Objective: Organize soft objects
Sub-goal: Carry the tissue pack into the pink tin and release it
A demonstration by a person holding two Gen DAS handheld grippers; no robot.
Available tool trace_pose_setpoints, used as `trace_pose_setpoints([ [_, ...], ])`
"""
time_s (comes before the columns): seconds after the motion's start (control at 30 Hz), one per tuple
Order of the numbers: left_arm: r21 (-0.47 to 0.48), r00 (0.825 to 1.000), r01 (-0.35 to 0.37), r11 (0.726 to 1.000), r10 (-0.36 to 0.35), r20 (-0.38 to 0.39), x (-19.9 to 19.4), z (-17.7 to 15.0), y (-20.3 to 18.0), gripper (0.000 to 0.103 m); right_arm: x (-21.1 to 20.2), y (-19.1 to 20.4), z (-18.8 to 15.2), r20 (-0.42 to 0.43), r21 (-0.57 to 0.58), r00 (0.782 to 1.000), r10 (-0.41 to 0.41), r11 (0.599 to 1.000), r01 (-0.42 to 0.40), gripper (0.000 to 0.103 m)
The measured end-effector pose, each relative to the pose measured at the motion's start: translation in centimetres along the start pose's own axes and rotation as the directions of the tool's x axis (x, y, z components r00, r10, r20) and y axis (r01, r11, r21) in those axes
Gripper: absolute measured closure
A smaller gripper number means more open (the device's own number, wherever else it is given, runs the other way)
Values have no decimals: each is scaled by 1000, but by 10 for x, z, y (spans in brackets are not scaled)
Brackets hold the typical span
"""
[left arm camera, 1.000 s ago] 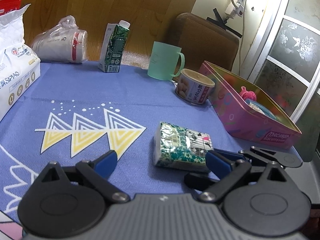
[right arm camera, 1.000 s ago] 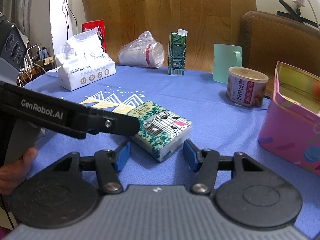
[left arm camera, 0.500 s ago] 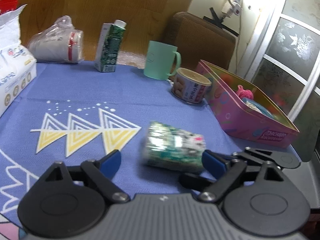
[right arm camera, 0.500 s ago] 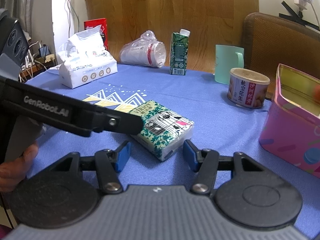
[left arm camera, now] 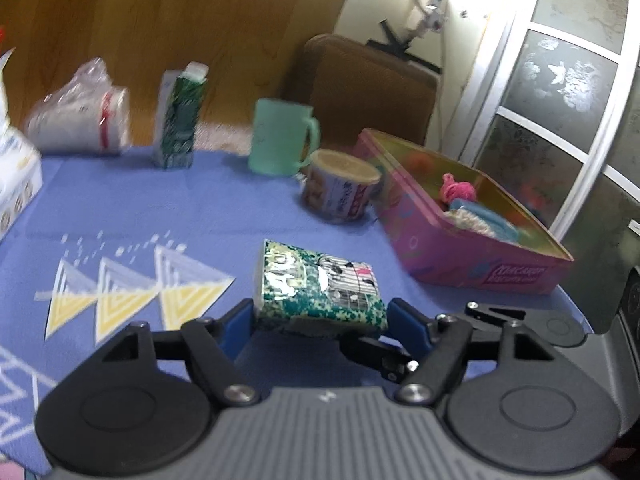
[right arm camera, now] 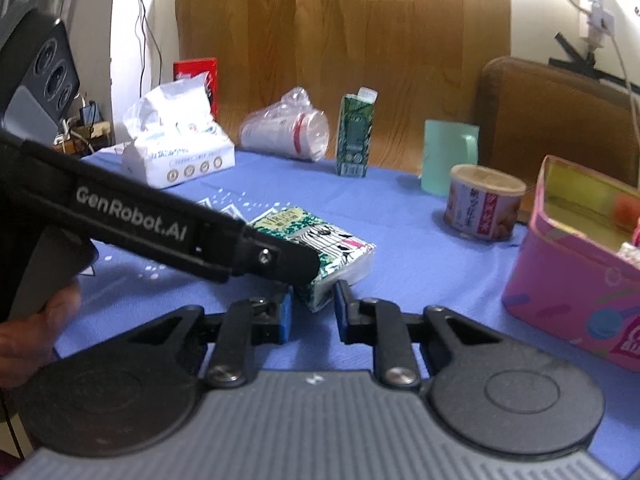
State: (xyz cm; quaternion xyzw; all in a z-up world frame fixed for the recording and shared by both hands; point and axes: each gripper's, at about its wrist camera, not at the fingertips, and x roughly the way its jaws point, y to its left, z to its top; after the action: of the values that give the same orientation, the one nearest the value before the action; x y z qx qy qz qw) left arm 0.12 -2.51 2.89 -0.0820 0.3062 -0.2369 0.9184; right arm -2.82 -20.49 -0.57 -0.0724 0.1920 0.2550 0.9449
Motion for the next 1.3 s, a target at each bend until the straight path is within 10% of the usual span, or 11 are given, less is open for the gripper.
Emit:
trace_pose_setpoints([
  [0.3,161,994,105,981,-108,15,33,49,-70,30,-36,-52,18,124,80,978,-167,984,158,78],
  [0.67,276,993,121,954,-117,-29,138,95,-149,10,-19,-147,37,63,137,878,-475,875,464,76],
  [1.3,164,977,172,971,-189,96,51,75,-120,4,-46,-117,12,107,217,877,-468,872,438,64],
])
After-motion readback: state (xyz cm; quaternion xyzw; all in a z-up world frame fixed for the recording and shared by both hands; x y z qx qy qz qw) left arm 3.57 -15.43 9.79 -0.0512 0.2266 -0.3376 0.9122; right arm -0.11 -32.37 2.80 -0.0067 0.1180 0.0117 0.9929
